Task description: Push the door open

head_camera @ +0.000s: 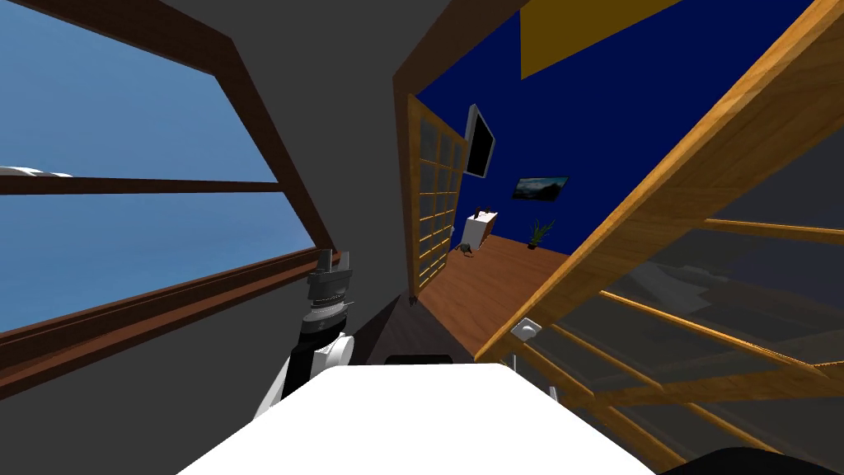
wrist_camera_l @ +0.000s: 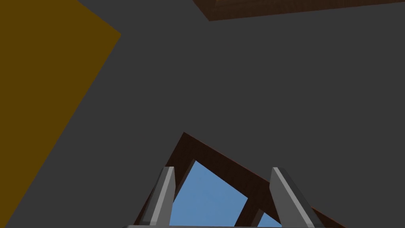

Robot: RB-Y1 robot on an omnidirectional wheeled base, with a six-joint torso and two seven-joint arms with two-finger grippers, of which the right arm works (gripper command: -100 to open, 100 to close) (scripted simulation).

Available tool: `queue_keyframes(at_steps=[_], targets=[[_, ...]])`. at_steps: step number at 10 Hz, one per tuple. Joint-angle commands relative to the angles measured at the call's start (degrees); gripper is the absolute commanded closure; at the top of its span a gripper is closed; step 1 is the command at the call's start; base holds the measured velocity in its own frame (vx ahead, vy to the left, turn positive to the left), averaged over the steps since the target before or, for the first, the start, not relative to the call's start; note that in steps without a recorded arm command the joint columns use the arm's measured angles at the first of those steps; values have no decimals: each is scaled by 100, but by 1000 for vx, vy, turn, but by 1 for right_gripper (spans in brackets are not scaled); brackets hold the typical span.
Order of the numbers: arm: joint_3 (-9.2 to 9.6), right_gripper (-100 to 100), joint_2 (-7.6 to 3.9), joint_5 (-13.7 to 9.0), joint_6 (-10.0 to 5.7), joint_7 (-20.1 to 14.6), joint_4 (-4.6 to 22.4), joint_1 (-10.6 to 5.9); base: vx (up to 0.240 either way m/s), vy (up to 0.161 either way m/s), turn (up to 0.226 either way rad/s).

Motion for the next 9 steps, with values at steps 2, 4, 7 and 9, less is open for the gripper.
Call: queue_keyframes(at_steps=[2, 4, 7, 9], targets=[[-34, -100, -85, -26, 36, -7, 19, -51, 64, -71, 17], [-71, -100, -130, -47, 86, 12, 30, -106, 126, -141, 22], [-124, -100, -120, -78, 156, 40, 45, -185, 128, -151, 12], [-160, -100, -58, -99, 205, 59, 55, -240, 120, -125, 10]])
